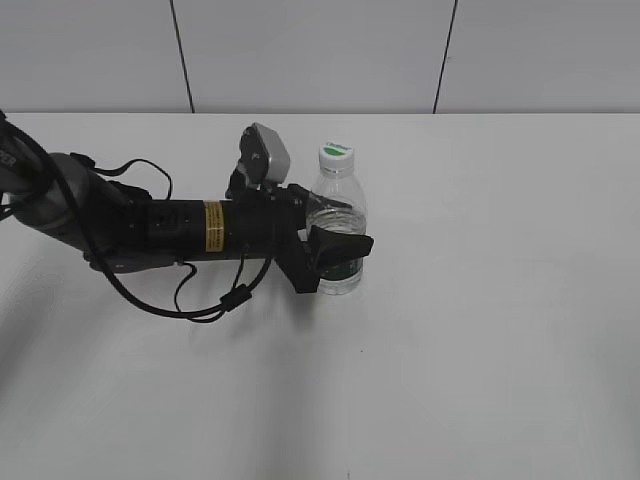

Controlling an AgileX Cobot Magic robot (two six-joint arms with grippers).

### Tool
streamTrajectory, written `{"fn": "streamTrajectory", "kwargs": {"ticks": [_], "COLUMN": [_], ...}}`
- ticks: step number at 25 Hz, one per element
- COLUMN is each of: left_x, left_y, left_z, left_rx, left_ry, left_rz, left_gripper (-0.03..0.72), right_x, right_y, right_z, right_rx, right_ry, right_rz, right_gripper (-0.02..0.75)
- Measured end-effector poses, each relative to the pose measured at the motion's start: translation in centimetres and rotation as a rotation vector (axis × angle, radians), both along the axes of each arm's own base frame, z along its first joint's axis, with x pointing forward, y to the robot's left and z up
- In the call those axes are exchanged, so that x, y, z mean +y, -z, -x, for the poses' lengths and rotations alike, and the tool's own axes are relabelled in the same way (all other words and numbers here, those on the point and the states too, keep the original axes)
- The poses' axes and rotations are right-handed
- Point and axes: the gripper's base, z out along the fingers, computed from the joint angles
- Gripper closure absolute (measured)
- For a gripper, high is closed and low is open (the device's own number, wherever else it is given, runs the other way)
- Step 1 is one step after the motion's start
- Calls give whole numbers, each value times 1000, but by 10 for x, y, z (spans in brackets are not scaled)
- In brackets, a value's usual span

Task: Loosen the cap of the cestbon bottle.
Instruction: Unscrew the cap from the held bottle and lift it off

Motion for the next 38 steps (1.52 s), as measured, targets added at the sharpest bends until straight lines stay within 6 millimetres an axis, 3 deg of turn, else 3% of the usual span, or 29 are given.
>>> {"fn": "streamTrajectory", "kwargs": {"ticks": [12, 19, 31, 34, 38], "left_x": [0, 0, 0, 0, 0], "left_y": [0, 0, 0, 0, 0], "left_z": [0, 0, 0, 0, 0], "left_rx": [0, 0, 0, 0, 0], "left_ry": [0, 0, 1, 1, 2], "left_rz": [0, 0, 1, 3, 3], "left_gripper": [289, 289, 289, 289, 289], "right_x": [7, 16, 23, 25, 28], "right_y": [-2, -25, -56, -70, -97], "right_z": [-7, -51, -130, -160, -199], "right_rx": [51, 319, 536, 615, 591], "right_ry": [-47, -81, -67, -41, -33], "right_rz": [-72, -140, -214, -247, -273], "right_gripper": [218, 218, 218, 218, 218]}}
